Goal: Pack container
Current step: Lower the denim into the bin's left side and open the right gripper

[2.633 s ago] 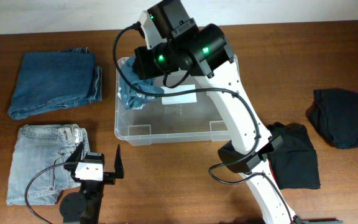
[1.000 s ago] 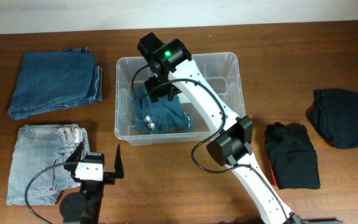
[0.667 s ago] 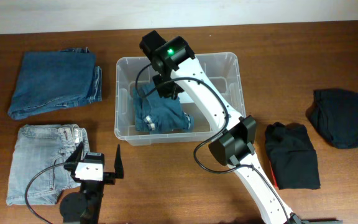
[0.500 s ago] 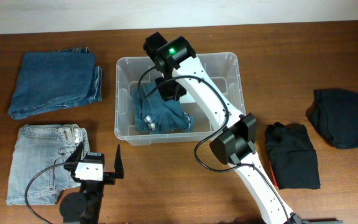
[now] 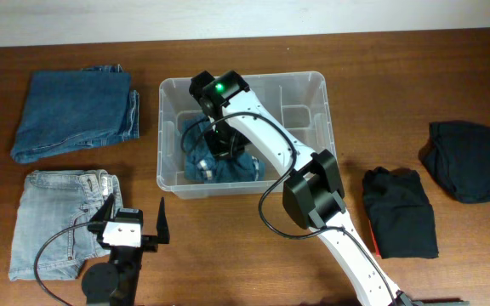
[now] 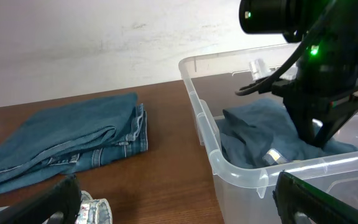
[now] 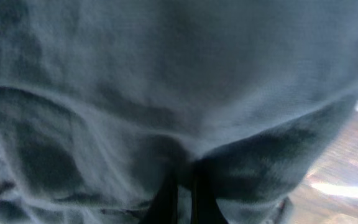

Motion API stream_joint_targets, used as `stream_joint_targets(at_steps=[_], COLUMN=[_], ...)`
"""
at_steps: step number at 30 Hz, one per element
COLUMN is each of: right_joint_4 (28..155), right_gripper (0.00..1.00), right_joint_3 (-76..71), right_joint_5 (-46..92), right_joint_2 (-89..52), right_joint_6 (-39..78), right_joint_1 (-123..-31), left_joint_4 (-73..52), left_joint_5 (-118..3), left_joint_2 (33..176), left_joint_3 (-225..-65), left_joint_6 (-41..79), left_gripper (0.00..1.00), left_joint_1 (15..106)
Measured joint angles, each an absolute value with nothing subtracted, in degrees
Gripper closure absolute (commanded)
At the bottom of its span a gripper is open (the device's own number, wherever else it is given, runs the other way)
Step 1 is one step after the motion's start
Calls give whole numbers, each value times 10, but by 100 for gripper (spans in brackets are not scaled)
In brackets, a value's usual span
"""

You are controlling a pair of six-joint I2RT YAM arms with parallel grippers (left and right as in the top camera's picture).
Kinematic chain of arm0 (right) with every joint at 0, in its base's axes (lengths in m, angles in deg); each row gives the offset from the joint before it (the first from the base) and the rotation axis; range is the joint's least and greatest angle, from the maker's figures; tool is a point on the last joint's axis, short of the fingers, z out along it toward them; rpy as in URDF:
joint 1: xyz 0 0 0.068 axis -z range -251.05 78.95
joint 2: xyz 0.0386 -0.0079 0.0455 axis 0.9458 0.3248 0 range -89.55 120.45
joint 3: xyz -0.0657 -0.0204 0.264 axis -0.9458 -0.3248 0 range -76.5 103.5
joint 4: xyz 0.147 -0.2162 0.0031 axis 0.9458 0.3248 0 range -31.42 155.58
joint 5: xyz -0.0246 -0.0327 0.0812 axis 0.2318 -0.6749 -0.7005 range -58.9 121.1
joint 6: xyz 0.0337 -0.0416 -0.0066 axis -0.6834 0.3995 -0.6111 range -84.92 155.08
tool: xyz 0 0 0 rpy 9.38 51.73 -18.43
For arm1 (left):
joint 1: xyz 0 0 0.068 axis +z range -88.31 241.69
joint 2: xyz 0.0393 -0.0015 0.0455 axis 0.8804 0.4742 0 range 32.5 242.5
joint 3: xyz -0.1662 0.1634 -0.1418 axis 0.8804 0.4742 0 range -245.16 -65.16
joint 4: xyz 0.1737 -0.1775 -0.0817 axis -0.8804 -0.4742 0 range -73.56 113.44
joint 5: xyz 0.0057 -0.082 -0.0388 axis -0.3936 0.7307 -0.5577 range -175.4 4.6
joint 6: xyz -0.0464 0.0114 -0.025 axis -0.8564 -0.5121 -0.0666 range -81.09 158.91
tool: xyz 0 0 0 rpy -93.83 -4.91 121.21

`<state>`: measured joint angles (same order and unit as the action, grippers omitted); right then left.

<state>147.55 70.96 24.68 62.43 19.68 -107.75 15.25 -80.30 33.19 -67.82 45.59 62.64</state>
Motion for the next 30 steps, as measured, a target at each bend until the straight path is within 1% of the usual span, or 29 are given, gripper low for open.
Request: stream_joint_targets(at_steps=[5,12,24,30], right_joint_4=[1458,1459,1482,1460], right_gripper=[96,96,95,95], right_joint_3=[704,706,805,790], right_joint_5=[214,204,207,209], right_joint_2=[624,624,618,610], right_joint_6=[197,197,197,197], right_joint_1=[-1083,-1087,-1087,-1088], left_joint_4=[153,153,153,153], left_joint_5=[-803,-803,-803,-803], left_joint_2=[332,332,332,332], left_joint_3=[-678,-678,-678,-678], left_joint_6=[456,456,456,456], left_gripper=[1,1,1,1], left_joint_1=[626,626,626,626])
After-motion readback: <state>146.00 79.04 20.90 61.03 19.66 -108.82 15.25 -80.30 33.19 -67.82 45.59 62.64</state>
